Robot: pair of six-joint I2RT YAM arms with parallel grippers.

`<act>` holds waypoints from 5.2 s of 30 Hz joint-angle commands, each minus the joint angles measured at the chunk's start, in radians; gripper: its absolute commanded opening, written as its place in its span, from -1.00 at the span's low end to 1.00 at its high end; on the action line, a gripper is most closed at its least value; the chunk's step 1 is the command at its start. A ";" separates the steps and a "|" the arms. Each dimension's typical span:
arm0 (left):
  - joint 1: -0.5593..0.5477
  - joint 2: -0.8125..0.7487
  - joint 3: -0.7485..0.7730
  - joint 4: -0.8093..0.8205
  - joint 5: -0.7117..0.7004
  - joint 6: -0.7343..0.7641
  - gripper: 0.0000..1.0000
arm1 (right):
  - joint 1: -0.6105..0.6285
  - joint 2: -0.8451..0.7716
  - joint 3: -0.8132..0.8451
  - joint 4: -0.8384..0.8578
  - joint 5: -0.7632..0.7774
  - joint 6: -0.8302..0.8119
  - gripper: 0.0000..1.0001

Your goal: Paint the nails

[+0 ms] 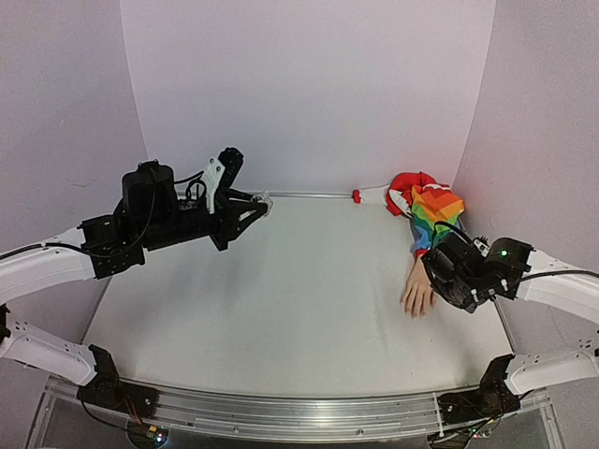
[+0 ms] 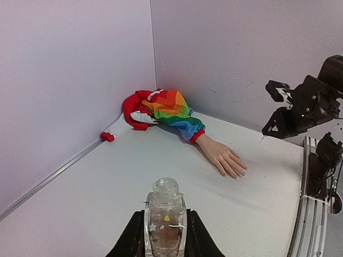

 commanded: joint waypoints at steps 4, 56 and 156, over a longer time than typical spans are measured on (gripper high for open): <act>0.003 -0.033 -0.032 0.085 -0.017 0.037 -1.00 | 0.001 0.103 -0.038 0.072 0.076 0.037 -1.00; 0.052 -0.074 -0.072 0.065 -0.027 0.058 -1.00 | -0.046 0.389 -0.028 0.246 -0.062 0.155 -1.00; 0.075 -0.058 -0.064 0.050 0.015 0.054 -1.00 | -0.054 0.433 -0.048 0.231 -0.132 0.103 -1.00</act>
